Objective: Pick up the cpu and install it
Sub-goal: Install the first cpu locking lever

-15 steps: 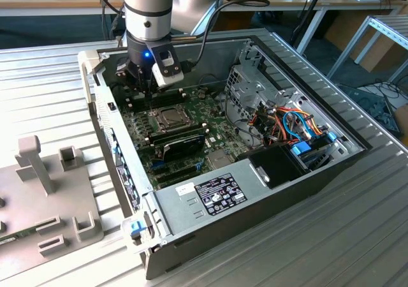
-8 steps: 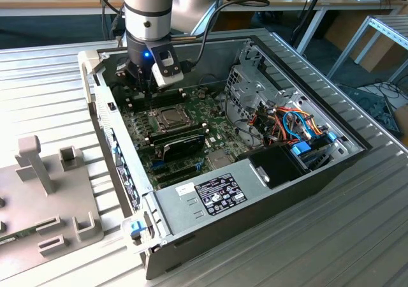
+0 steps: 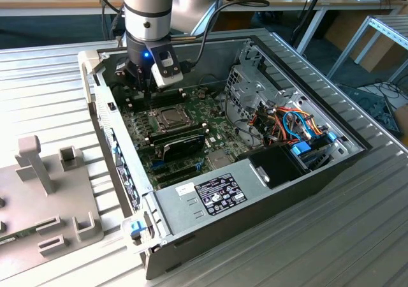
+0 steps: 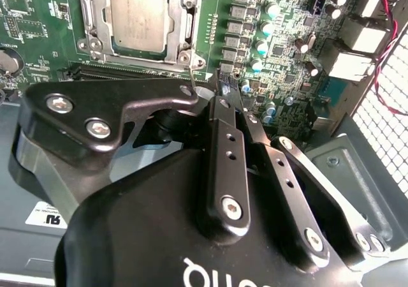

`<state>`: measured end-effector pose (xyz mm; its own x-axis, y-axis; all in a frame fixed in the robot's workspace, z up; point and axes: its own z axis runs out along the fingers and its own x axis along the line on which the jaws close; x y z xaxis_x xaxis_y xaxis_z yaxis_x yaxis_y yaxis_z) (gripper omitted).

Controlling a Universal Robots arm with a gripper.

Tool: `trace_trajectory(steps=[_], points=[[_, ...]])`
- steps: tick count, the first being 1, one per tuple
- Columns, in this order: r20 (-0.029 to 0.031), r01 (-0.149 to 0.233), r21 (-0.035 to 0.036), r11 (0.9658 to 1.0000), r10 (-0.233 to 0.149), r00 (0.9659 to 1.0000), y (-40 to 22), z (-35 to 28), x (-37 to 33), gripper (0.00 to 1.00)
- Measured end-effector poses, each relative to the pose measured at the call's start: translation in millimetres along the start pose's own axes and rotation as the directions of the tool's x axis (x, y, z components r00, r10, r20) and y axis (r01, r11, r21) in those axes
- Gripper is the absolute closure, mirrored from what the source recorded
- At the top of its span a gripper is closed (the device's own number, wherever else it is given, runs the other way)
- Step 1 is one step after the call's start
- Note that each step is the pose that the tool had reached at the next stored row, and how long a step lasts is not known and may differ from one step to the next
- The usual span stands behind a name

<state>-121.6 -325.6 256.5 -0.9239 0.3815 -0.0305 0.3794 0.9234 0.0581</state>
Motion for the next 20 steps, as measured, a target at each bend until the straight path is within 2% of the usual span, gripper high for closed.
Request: trace_trajectory(steps=[5,10,14,16,17,18,20], points=[[0.0014,-0.024,0.0007,0.9997,0.024,0.9997,-0.1,0.5,0.4,0.89],[0.0015,-0.024,0.0006,0.9997,0.024,0.9997,-0.7,0.6,0.2,0.89],[0.0036,-0.024,0.0068,0.9997,0.024,0.9997,-1.6,0.5,-0.1,0.89],[0.0038,-0.024,0.0069,0.9997,0.024,0.9997,-1.8,0.5,-0.3,0.89],[-0.0027,-0.025,-0.0079,0.9997,0.025,0.9997,-1.9,0.6,-0.2,0.89],[-0.0114,-0.026,-0.0279,0.9993,0.026,0.9996,-1.8,0.5,-0.2,0.89],[-0.0209,-0.027,-0.0493,0.9984,0.026,0.9994,-1.9,0.5,-0.2,0.89]])
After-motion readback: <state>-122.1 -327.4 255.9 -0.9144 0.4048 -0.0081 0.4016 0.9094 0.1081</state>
